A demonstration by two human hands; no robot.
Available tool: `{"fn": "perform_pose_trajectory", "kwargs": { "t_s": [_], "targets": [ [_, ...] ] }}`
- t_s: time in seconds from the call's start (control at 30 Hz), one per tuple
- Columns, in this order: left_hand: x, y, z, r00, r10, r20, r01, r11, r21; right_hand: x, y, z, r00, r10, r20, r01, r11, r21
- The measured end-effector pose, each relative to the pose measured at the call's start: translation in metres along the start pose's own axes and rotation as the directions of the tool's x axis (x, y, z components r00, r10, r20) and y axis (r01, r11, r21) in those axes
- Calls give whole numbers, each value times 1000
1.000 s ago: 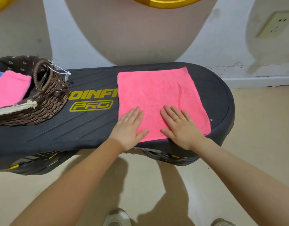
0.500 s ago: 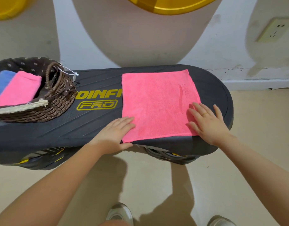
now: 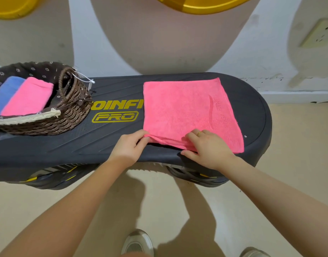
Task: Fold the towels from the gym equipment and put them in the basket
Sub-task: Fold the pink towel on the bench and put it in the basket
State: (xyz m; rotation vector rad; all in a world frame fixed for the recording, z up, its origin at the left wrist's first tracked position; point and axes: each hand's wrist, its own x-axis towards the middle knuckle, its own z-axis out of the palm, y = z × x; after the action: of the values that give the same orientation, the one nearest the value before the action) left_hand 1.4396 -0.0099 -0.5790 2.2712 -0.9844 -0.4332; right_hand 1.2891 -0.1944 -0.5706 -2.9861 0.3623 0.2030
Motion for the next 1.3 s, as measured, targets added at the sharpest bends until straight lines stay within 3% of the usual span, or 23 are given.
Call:
{"fn": "perform_pose_trajectory", "kwargs": {
  "t_s": [0.1,0.4,0.47,0.53,0.63,0.7,0.83,0.97,1.07,1.2,1.3],
  "targets": [
    [-1,-3,1,994,-104,-21,101,987,-126,1,1,10,992,-11,-122,12,1000,7],
    [-3,-14,8,995,-92,-24,87,980,-179,-33,71,22,971,-8,-238,-33,985,-168],
    [-1,-12,10,994,-103,-42,95,982,-161,-42,84,23,960,83,-267,-115,987,-109],
    [1,-7,13,990,-119,-80,105,982,-155,-45,90,20,926,255,-280,-228,965,128],
    [3,1,13,974,-160,-162,117,962,-246,-45,92,12,854,475,-209,-277,758,591],
    [4,6,9,966,-167,-197,92,936,-341,-45,93,3,839,517,-172,-223,613,758],
    [4,16,0,960,-160,-231,48,904,-425,-47,96,-17,887,456,-69,-140,409,902],
    [0,11,-6,974,-188,-124,116,892,-436,-48,100,-26,930,369,-2,-111,285,952],
    [4,8,-12,973,-206,-105,146,899,-412,-40,97,-23,921,389,3,-127,292,948],
    [17,14,-13,950,-271,-157,167,862,-478,-13,90,-26,818,565,-108,-111,340,934],
    [30,18,-5,921,-351,-167,222,827,-516,9,89,-21,770,621,-143,-180,428,886]
  ]
}}
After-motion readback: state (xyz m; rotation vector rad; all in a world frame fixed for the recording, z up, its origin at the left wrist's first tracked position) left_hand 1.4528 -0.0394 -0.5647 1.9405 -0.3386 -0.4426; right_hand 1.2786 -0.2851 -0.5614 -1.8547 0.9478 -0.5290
